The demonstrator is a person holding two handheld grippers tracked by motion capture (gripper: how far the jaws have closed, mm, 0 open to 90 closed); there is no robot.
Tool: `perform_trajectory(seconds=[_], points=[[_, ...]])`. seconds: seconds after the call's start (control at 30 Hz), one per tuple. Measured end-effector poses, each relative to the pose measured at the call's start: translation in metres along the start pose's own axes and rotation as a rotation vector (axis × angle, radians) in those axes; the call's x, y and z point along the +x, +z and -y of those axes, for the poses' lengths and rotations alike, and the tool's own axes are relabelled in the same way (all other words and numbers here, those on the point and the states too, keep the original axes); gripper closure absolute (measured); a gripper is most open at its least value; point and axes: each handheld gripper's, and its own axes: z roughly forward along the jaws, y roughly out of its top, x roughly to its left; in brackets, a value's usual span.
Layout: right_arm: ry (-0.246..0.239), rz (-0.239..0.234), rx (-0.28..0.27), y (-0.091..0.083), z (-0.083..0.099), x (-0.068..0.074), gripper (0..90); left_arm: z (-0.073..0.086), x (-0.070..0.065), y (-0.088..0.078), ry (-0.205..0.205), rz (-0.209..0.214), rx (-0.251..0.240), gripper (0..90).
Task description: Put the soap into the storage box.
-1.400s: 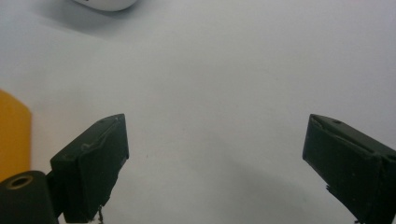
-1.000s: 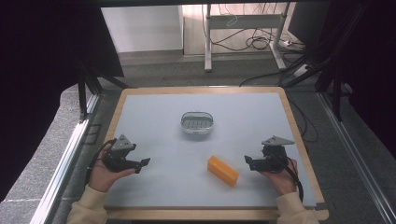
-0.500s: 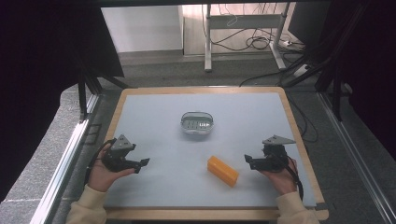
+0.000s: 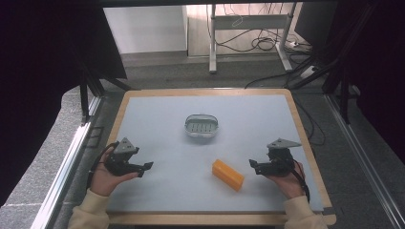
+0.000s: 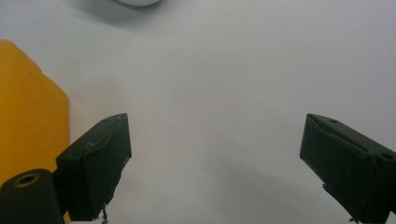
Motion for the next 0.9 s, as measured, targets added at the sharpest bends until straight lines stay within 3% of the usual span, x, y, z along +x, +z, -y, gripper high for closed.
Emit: perform_trajectory(seconds=[0.2,0.5,0.67,0.9], points=[[-0.009,-0.024,-0.011,-0.008,-0.006,0.001,11.9,0.0,-0.001,0.001,0.004,0.001,0.004,20.0],[-0.012,-0.016,-0.02,-0.017,-0.017,0.001,14.5,0.0,0.0,-0.001,-0.001,0.005,-0.007,20.0],[-0.015,-0.03,-0.028,-0.026,-0.031,0.0,16.5,-0.001,-0.001,-0.002,-0.001,0.011,-0.012,20.0],[-0.013,-0.031,-0.006,-0.029,-0.044,0.002,16.9,-0.001,-0.001,-0.001,-0.001,0.01,-0.009,20.0]])
